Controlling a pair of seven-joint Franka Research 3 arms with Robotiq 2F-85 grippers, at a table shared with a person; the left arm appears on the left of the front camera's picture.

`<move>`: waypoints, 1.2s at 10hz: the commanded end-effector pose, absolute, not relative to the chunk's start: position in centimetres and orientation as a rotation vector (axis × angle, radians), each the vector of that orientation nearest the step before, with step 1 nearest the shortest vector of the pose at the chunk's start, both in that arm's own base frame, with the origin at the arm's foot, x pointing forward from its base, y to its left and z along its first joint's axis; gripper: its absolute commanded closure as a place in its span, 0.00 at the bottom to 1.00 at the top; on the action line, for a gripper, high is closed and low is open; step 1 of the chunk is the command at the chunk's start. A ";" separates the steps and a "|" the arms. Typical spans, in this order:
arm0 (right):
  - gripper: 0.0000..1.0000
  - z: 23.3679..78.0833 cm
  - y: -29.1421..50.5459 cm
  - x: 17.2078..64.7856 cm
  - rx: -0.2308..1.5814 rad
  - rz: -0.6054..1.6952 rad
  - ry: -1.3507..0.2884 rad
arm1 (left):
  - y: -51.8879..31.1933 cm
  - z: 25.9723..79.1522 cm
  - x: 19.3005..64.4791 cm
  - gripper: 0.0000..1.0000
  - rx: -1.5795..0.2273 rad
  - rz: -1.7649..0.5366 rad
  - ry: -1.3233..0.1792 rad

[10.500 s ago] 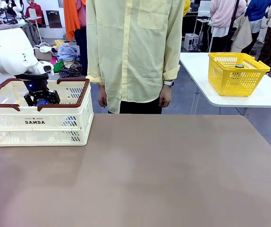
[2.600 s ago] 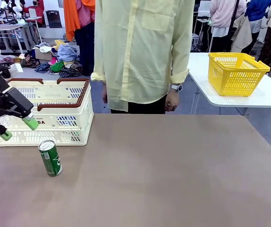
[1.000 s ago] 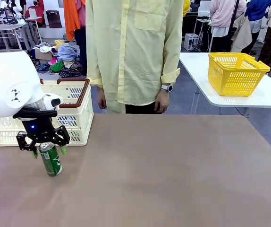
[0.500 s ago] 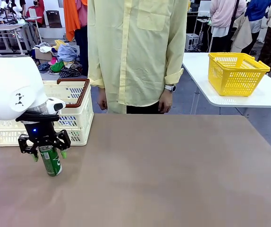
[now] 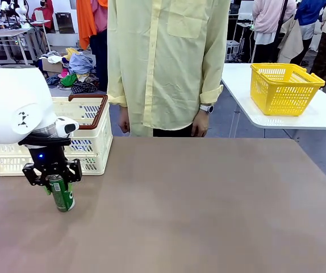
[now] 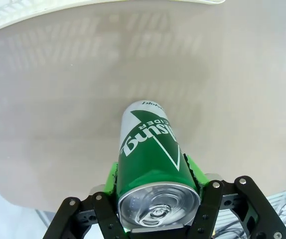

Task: Place the drinks into the Shopping basket.
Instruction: Pick up one drink and place it into the Shopping basket.

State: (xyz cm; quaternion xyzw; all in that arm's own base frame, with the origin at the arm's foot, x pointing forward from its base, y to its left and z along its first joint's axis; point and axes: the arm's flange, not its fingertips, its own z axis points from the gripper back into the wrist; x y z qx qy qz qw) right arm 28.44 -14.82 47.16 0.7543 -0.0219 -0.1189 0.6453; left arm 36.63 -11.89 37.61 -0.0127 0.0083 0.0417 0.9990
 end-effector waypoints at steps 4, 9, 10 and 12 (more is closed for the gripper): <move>0.00 47.7 -14.9 28.5 1.725 -0.275 -0.044 | -10.0 39.2 33.9 1.00 -0.035 0.068 -0.032; 0.00 47.7 -14.9 28.5 1.725 -0.275 -0.044 | -5.8 58.1 33.5 1.00 -0.200 -0.142 -0.153; 0.00 47.7 -14.9 28.5 1.725 -0.275 -0.044 | -4.3 62.4 34.6 1.00 -0.245 -0.130 -0.249; 0.00 47.7 -14.9 28.5 1.725 -0.275 -0.044 | -1.4 65.9 37.8 1.00 -0.229 -0.123 -0.413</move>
